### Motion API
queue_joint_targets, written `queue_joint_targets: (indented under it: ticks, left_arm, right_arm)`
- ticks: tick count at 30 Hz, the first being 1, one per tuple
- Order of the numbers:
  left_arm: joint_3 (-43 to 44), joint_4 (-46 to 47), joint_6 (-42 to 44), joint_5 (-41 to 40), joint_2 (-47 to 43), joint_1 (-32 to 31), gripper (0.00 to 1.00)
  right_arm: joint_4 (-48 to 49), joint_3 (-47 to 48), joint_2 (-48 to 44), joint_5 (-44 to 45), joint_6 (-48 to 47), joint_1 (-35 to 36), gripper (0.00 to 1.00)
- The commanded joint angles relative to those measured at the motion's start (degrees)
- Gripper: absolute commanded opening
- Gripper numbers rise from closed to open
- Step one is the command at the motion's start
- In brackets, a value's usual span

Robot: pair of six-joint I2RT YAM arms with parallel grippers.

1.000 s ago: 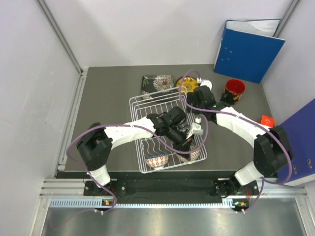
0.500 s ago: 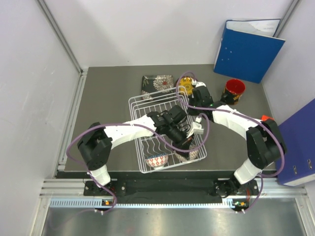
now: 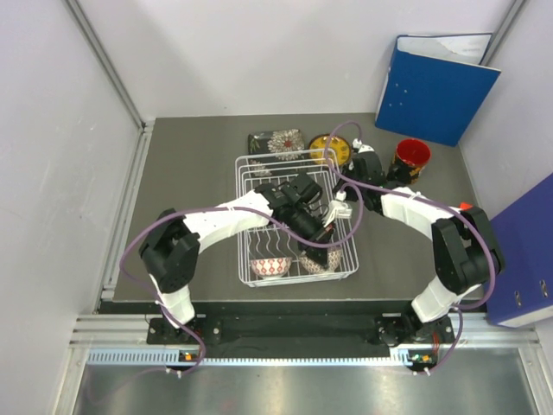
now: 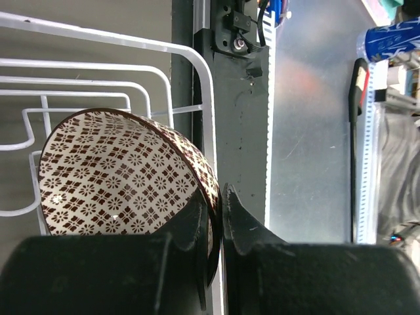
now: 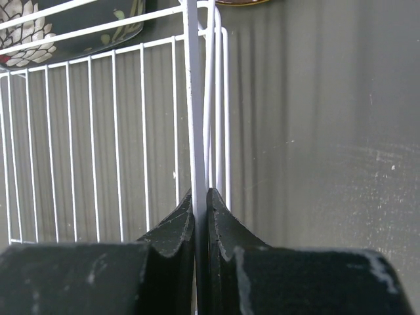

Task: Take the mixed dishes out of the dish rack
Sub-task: Pick up the bowl from the dish rack.

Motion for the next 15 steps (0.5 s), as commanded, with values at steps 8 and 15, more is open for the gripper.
queue_joint_targets:
  ticks: [8, 15]
  left_arm:
    - [9.3, 8.9, 0.3, -0.6, 1.5, 3.7, 0.00]
    - [14.4, 7.0, 0.1, 0.0, 2.5, 4.4, 0.00]
  right_arm:
    - [-2.0, -2.0, 0.6, -3.5, 3.9, 0.8, 0.00]
    - [-2.7, -1.2, 0.3, -2.9, 3.4, 1.6, 0.00]
